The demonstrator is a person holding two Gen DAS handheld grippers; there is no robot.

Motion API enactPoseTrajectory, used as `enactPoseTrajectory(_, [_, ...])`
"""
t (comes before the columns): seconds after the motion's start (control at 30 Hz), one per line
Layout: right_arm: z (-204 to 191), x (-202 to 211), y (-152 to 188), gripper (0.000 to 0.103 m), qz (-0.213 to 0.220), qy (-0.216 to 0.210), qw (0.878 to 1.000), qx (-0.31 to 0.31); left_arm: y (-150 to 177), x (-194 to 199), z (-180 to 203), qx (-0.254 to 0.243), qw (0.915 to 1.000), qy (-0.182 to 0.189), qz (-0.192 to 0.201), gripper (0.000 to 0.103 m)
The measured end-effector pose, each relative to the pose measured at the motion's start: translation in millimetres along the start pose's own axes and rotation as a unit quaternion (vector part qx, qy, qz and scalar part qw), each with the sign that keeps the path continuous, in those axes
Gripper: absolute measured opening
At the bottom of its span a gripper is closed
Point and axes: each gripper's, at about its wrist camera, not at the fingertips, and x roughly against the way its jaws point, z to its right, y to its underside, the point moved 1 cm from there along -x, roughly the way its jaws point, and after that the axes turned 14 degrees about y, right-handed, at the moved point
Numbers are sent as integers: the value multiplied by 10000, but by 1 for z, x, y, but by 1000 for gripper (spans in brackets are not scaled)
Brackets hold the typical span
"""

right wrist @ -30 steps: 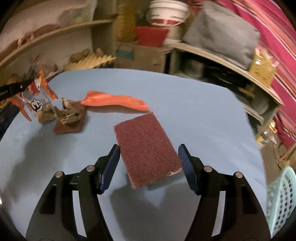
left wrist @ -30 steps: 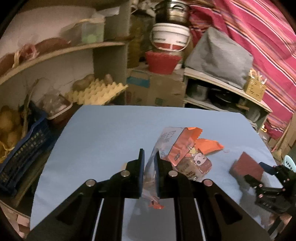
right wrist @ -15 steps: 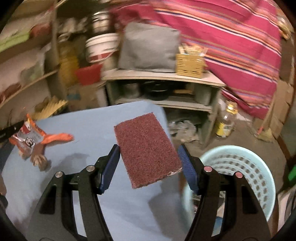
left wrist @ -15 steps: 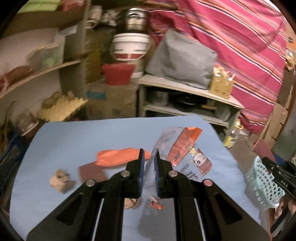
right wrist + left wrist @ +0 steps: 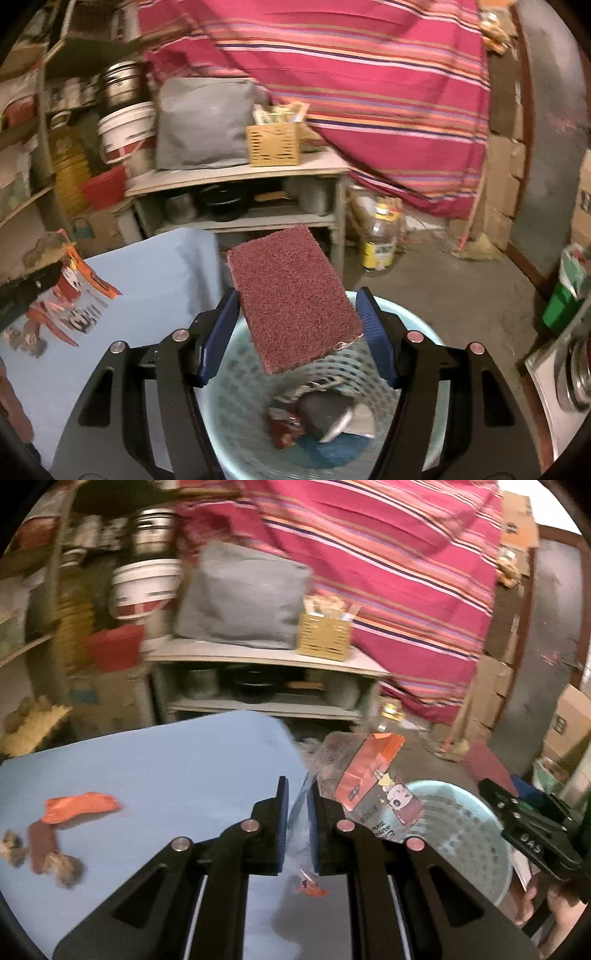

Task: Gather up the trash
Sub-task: 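Carry the plastic bag and scouring pad over the wastebasket and open both tools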

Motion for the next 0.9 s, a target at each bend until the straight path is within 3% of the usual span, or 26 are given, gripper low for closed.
enactPoseTrajectory(0.3, [72,-15,11,65,-232,256,9979,-545,10,-68,78,-324,9966,631,-423,10])
enactPoseTrajectory(0.43, [88,-19,13,65,-267,275,9969,-690,13,-93,91,-254,9941,830,-651,10])
enactPoseTrajectory(0.63, [94,-22,12,65,-281,355,9965,-704,17,-108,92,-232,9931,754,-868,13])
enactPoseTrajectory(0.67, [94,-22,13,65,-286,351,9965,-707,19,-109,92,-221,9927,761,-911,18])
enactPoseTrajectory(0.73, [94,-22,13,65,-275,340,9965,-714,20,-107,89,-231,9935,657,-902,40])
enactPoseTrajectory(0.77, [94,-23,14,65,-283,294,9965,-732,20,-104,88,-249,9945,591,-825,61])
enactPoseTrajectory(0.9, [89,-28,14,65,-339,231,9967,-698,21,-96,87,-348,9948,566,-773,65])
